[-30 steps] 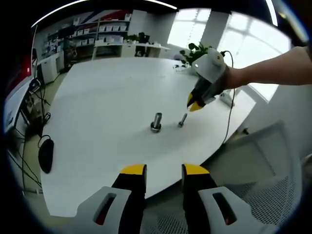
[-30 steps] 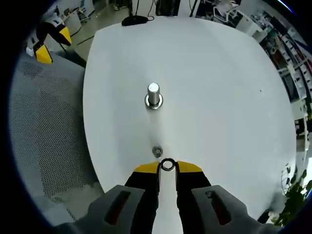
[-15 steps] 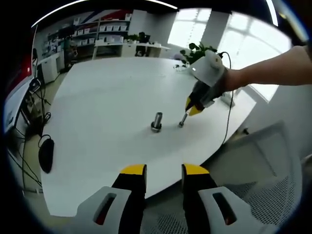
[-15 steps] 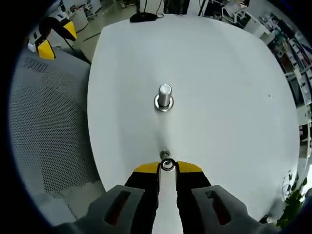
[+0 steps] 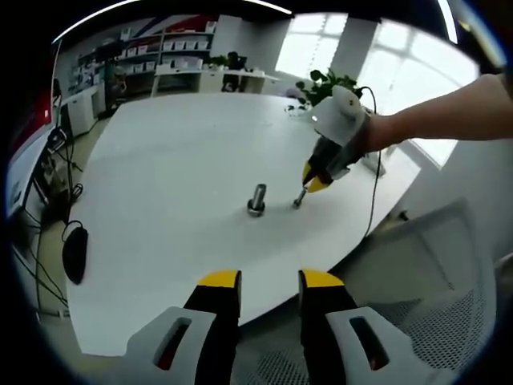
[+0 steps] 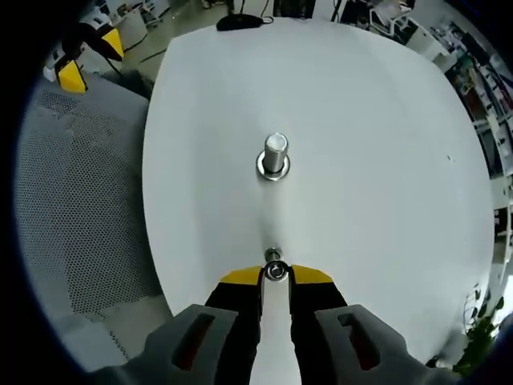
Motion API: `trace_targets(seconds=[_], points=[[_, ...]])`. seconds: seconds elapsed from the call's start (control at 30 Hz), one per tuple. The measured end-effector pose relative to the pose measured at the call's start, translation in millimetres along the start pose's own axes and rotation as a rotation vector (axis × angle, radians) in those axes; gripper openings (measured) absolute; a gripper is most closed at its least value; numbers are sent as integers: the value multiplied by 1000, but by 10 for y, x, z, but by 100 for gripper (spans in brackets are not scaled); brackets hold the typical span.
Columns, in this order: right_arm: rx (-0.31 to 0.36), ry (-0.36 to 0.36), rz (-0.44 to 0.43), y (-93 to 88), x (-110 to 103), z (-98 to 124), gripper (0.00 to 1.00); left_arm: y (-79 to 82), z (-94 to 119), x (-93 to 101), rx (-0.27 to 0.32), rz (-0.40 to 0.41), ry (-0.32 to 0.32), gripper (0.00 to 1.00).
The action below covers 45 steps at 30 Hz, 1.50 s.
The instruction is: Place the washer onto the threaded stud by aligning its center hole with the stud, sliding it down to the base, and recovering from edge contact or off-axis alignment until the washer reaches the visible bottom stop.
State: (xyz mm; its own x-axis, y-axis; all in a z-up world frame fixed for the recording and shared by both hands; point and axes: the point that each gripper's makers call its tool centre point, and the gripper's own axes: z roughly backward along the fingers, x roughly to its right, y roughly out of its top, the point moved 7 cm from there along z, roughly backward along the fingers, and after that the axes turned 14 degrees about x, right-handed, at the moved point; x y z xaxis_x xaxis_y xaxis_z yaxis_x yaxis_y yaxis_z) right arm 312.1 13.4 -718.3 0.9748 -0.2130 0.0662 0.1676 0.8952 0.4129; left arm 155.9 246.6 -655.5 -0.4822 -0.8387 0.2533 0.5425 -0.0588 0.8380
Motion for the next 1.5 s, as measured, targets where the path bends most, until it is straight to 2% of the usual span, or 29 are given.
trace_targets(seconds=[0.23,0.7,1.1,1.33,1.4,1.5], points=[[-13,12,3,4,-13,-95,14,-1,-1,3,-3,-5,-1,26],[-25,24,8,-24,5,-144,14,-7,-2,-8,-3,6,3,26],[-52,39,14,-88,4,-348,14,-20,2,-19,-14,8,15,26],[-72,24,23,-156,-25,-434,14,-19,11,-37,-12,9,29,26],[-69,22,-8,-126,-4,-412,14,-19,14,-46,-9,17,34,26],[-74,14,0,-128,16,-410,15,-17,14,-47,-7,16,35,26]])
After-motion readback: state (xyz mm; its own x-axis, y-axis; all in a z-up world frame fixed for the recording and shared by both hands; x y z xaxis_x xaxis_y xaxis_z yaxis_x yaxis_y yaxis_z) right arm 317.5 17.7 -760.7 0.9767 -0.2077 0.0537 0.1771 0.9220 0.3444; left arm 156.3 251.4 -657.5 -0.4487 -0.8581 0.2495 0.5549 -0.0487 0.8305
